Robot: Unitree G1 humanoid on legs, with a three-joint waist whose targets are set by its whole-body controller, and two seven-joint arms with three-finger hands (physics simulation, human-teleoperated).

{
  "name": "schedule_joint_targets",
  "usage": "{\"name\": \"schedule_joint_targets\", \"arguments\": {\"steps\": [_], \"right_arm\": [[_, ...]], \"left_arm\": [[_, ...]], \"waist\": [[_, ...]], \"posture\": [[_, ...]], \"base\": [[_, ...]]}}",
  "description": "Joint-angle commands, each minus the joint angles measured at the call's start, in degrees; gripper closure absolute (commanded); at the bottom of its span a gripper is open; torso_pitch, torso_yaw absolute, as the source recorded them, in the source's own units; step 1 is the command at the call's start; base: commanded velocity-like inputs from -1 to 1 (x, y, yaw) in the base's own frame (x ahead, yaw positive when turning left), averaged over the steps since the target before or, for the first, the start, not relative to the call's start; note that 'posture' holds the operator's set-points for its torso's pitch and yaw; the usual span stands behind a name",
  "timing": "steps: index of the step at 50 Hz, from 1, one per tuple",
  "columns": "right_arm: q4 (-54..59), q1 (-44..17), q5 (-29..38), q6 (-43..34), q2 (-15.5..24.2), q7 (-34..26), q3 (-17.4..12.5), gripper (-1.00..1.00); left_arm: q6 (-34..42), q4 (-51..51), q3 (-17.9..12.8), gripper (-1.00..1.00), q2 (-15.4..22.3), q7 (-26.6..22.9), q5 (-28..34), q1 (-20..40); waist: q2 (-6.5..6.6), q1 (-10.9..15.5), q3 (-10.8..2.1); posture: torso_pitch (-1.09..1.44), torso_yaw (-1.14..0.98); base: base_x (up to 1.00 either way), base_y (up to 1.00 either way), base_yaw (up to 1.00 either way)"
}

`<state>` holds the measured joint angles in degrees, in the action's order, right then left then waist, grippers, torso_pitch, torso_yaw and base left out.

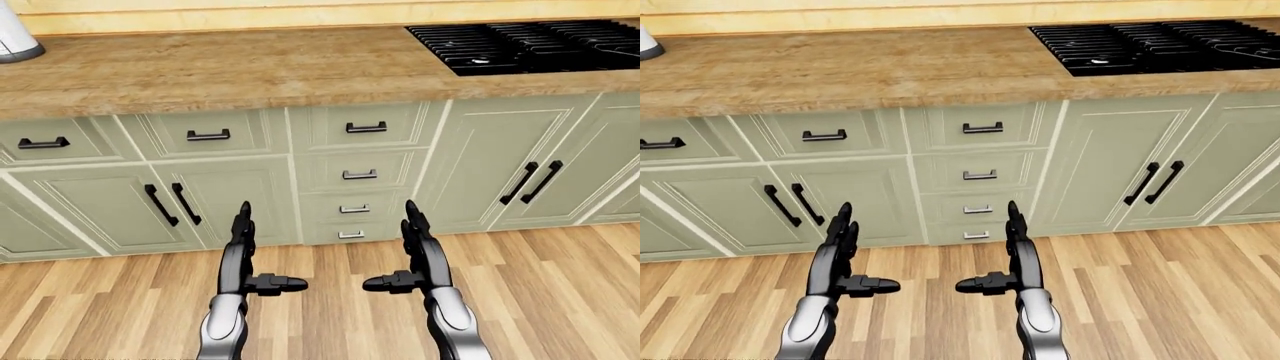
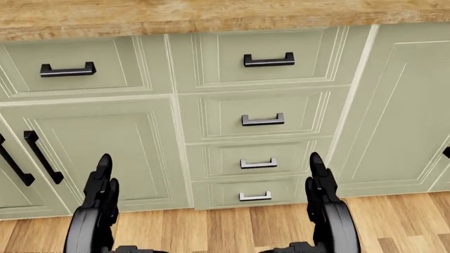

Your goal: Navigate to the stove.

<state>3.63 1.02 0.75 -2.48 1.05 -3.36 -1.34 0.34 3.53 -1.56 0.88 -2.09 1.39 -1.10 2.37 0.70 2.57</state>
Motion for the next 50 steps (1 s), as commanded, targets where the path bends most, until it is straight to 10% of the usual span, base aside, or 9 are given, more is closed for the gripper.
{"name": "schedule_joint_targets", "arguments": {"steps": [1, 9, 13, 15, 30, 31, 38, 42, 50], "right_arm": [[-2.3, -0.9, 0.0, 1.7, 0.0, 0.0, 0.0, -1.00], [-1.9, -1.1, 0.0, 1.9, 0.0, 0.0, 0.0, -1.00], [-2.0, -1.0, 0.0, 1.9, 0.0, -0.1, 0.0, -1.00], [-2.0, -1.0, 0.0, 1.9, 0.0, -0.1, 0.0, -1.00], [-1.4, -1.2, 0.0, 2.2, 0.0, -0.1, -0.1, -1.00], [-1.4, -1.2, 0.0, 2.2, 0.0, 0.0, -0.1, -1.00], [-1.4, -1.2, 0.0, 2.3, 0.0, 0.0, -0.1, -1.00], [-1.4, -1.2, 0.0, 2.2, 0.0, 0.0, -0.1, -1.00], [-1.4, -1.2, 0.0, 2.3, 0.0, 0.0, -0.1, -1.00]], "left_arm": [[-1.5, -2.0, 0.0, -1.00, 0.2, 0.0, -0.1, 0.9], [-1.5, -2.0, 0.0, -1.00, 0.2, 0.0, -0.1, 0.9], [-1.5, -2.0, 0.0, -1.00, 0.2, 0.0, -0.1, 0.9], [-1.5, -2.0, 0.0, -1.00, 0.2, 0.0, -0.1, 0.9], [-1.5, -2.0, 0.0, -1.00, 0.2, 0.0, -0.1, 0.9], [-1.5, -2.0, 0.0, -1.00, 0.2, 0.0, -0.1, 0.9], [-1.6, -2.0, 0.0, -1.00, 0.2, 0.0, -0.1, 0.9], [-1.5, -2.0, 0.0, -1.00, 0.2, 0.0, -0.1, 0.9], [-1.6, -2.0, 0.0, -1.00, 0.2, 0.0, -0.1, 0.9]], "waist": [[0.16, 0.0, -0.76], [0.85, 0.6, -1.99], [-2.84, 0.7, -1.27], [-8.49, -0.1, -2.82], [3.43, 0.6, -1.68], [0.36, 1.3, -0.73], [-0.66, 0.8, -1.38], [-8.45, 0.0, -2.88], [-2.27, -0.2, -0.90]], "posture": [[0.00, 0.00], [0.00, 0.00], [0.00, 0.00], [0.00, 0.00], [0.00, 0.00], [0.00, 0.00], [0.00, 0.00], [0.00, 0.00], [0.00, 0.00]], "base": [[0.00, -0.50, 0.00], [0.00, -0.49, 0.00], [0.00, -0.48, 0.00], [0.00, -0.49, 0.00], [0.00, -0.49, 0.00], [0.00, -0.48, 0.00], [0.00, -0.49, 0.00], [0.00, -0.49, 0.00], [0.00, -0.49, 0.00]]}}
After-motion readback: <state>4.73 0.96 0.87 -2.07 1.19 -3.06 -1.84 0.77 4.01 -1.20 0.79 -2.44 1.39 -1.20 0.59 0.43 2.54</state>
